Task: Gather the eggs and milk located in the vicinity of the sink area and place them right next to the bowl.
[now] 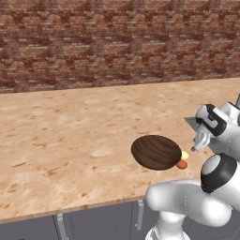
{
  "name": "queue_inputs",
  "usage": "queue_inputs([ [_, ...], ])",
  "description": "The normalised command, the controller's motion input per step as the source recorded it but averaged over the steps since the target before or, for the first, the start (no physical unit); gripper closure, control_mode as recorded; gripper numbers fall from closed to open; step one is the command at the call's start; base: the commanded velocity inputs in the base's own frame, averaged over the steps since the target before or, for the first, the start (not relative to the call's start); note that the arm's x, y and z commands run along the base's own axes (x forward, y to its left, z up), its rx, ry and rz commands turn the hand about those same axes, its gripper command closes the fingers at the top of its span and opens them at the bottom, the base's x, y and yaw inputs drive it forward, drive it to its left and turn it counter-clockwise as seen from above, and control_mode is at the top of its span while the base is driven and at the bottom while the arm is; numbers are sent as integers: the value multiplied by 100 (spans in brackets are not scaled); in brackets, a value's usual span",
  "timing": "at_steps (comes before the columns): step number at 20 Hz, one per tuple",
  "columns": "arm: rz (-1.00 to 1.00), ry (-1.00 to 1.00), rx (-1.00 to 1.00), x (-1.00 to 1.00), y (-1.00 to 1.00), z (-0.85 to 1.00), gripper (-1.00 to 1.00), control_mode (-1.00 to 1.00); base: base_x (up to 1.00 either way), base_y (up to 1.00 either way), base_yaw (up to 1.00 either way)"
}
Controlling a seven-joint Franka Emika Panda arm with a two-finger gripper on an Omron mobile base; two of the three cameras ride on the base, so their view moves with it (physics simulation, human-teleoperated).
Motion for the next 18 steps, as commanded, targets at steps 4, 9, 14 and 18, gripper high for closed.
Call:
queue_inputs([
  [4,-17,7,-4,-2,56,26,-100,-100,0,0,0],
  [9,-27,9,-9,0,96,41,-100,-100,0,0,0],
  [14,-33,14,-9,-1,91,40,-100,-100,0,0,0],
  [18,-46,16,-4,-23,54,29,-100,-100,0,0,0],
])
